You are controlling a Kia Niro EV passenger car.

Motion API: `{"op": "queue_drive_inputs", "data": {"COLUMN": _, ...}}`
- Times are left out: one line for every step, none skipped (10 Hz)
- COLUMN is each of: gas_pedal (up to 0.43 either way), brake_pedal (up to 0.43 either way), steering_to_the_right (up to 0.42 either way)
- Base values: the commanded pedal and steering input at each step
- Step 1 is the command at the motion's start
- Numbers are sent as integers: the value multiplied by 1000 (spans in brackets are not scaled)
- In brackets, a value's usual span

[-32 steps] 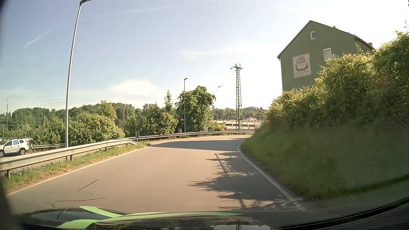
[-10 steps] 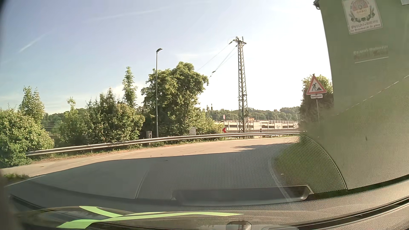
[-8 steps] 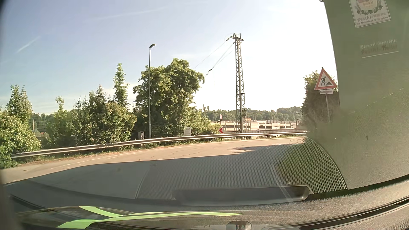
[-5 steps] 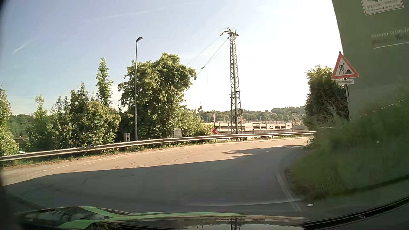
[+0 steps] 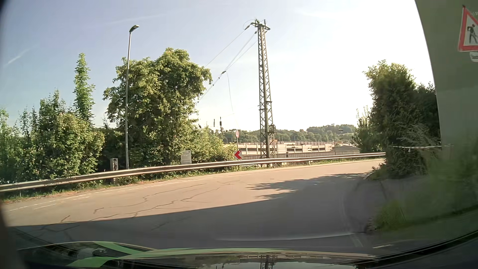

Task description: Follow the waypoints while adhering to traffic rules and regulations

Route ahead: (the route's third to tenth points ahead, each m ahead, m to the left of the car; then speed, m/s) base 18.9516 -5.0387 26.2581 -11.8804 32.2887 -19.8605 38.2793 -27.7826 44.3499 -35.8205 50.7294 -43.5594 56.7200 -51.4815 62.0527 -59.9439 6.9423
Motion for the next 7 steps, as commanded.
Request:
{"op": "queue_drive_inputs", "data": {"gas_pedal": 98, "brake_pedal": 0, "steering_to_the_right": 67}}
{"op": "queue_drive_inputs", "data": {"gas_pedal": 87, "brake_pedal": 0, "steering_to_the_right": 72}}
{"op": "queue_drive_inputs", "data": {"gas_pedal": 47, "brake_pedal": 0, "steering_to_the_right": 80}}
{"op": "queue_drive_inputs", "data": {"gas_pedal": 0, "brake_pedal": 0, "steering_to_the_right": 87}}
{"op": "queue_drive_inputs", "data": {"gas_pedal": 0, "brake_pedal": 0, "steering_to_the_right": 96}}
{"op": "queue_drive_inputs", "data": {"gas_pedal": 0, "brake_pedal": 0, "steering_to_the_right": 106}}
{"op": "queue_drive_inputs", "data": {"gas_pedal": 0, "brake_pedal": 0, "steering_to_the_right": 118}}
